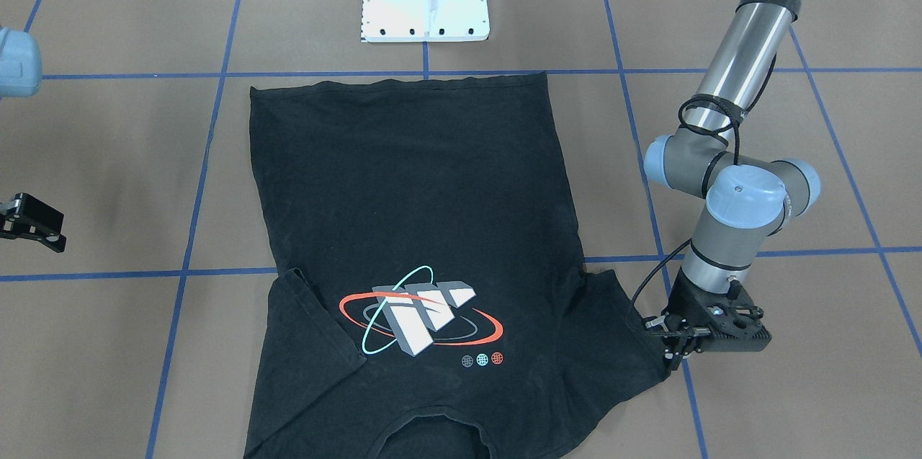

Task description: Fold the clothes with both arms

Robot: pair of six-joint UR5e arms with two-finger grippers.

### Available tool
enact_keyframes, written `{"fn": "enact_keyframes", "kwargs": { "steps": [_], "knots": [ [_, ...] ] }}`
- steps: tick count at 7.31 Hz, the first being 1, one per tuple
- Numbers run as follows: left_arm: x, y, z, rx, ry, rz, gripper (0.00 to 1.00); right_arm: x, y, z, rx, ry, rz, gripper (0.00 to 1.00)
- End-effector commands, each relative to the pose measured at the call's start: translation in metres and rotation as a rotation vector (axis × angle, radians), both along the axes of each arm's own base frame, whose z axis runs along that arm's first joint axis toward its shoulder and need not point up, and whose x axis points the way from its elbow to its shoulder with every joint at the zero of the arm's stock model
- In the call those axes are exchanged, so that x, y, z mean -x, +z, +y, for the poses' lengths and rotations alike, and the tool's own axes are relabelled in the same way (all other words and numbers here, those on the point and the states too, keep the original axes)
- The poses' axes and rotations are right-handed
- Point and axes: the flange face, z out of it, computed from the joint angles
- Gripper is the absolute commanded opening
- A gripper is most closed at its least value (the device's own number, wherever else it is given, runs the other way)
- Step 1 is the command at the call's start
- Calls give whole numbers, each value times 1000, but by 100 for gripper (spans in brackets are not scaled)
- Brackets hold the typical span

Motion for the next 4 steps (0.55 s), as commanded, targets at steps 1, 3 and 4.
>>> {"fn": "enact_keyframes", "kwargs": {
  "steps": [1, 3, 4],
  "knots": [
    [-7, -42, -6, 11, -21, 75, 0, 0, -1, 0, -1, 1, -1, 100],
    [-48, -99, -3, 83, -35, 154, 0, 0, -1, 0, -1, 1, -1, 100],
    [-82, -127, 11, 136, -36, 204, 0, 0, 0, 0, 1, 1, 0, 100]
  ]
}}
